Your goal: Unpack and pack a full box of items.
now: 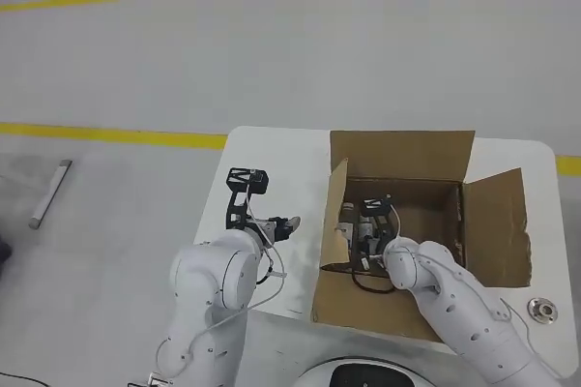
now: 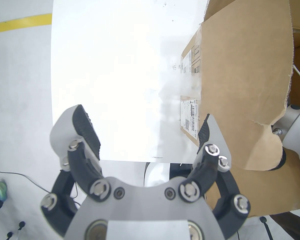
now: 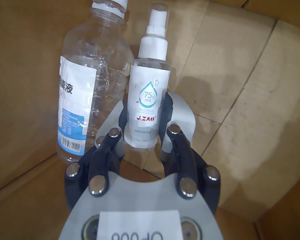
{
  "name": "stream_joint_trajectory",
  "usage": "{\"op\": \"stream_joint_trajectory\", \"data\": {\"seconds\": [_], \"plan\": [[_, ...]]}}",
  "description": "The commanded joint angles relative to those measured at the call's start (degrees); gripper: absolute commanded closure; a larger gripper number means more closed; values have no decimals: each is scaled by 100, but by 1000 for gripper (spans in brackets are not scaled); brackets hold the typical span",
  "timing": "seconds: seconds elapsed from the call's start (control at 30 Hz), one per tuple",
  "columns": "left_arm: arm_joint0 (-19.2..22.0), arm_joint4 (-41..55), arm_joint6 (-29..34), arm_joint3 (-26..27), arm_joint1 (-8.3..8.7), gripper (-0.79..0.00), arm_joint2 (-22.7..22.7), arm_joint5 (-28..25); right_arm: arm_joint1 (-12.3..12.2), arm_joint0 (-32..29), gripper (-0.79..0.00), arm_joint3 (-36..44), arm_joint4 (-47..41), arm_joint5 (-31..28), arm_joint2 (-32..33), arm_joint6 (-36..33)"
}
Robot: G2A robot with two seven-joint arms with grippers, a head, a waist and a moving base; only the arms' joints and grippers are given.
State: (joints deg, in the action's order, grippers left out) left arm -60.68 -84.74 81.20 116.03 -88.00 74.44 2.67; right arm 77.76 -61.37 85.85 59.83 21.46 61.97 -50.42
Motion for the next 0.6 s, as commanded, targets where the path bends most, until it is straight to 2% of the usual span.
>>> {"op": "stream_joint_trajectory", "data": {"seconds": [0.0, 0.03, 0.17, 0.3, 0.5, 0.57], "plan": [[0, 0, 0, 0, 0, -785, 0, 0, -18, -77, -394, 139, 73, -7, 48, -25], [0, 0, 0, 0, 0, -785, 0, 0, -28, -121, -477, 229, 124, -11, 77, -29], [0, 0, 0, 0, 0, -785, 0, 0, -78, -347, -551, 693, 278, -43, 257, -47], [0, 0, 0, 0, 0, -785, 0, 0, -158, -706, -520, 1455, 524, -213, 553, 43], [0, 0, 0, 0, 0, -785, 0, 0, -333, -1640, -268, 3104, 745, -848, 1564, 562], [0, 0, 0, 0, 0, -785, 0, 0, -387, -2031, -95, 3617, 705, -1118, 2024, 763]]}}
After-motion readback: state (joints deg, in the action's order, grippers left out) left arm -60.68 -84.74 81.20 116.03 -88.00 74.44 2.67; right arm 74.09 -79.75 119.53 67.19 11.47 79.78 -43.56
